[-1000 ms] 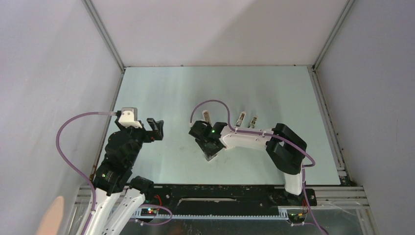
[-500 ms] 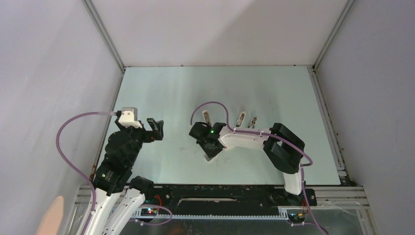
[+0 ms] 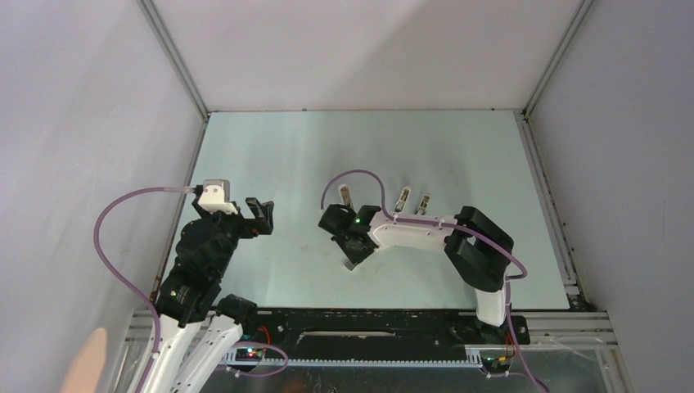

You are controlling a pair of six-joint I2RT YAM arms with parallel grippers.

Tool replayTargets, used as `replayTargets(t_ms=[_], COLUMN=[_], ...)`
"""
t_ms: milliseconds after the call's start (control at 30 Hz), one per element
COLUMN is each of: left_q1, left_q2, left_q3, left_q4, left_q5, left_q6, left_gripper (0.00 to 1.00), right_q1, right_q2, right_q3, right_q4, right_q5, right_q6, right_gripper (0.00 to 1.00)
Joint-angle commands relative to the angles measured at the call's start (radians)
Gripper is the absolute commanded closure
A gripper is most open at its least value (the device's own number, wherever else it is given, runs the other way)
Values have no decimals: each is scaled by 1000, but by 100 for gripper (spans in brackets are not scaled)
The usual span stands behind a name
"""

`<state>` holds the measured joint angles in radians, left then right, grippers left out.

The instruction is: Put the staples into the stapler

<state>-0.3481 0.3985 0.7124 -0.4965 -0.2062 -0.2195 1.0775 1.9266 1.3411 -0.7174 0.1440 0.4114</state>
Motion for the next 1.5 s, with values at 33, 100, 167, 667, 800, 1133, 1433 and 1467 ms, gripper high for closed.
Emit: replayTargets(t_ms=[33, 100, 167, 667, 800, 1133, 1433, 1467], left_q1=[10, 10, 11, 10, 11, 11, 11, 11], left_q2=[3, 5, 6, 14, 14, 14, 12, 13], left_q3=[-2, -2, -2, -1, -1, -1, -1, -1], left_q4=[20, 20, 19, 21, 22, 21, 19, 18], left_q5=[5, 3, 2, -1, 0, 1, 0, 0], left_q6=[-3, -3, -3, -3, -1, -1, -1, -1], left_gripper=[0, 0, 0, 0, 0, 0, 0, 0], right_q1=[-15, -21, -26, -41, -51, -93, -105, -105], right_q2=[-120, -151, -178, -172, -173, -165, -121, -114], right_q3=[-45, -75, -110, -260, -258, -254, -218, -216], right_q4=[-14, -6, 7, 83, 78, 85, 64, 61], right_q5=[54, 64, 65, 22, 3, -66, -63, -63], right_q6=[17, 26, 31, 58, 55, 55, 73, 73], right_gripper=[90, 90, 90, 86, 76, 62, 63, 63])
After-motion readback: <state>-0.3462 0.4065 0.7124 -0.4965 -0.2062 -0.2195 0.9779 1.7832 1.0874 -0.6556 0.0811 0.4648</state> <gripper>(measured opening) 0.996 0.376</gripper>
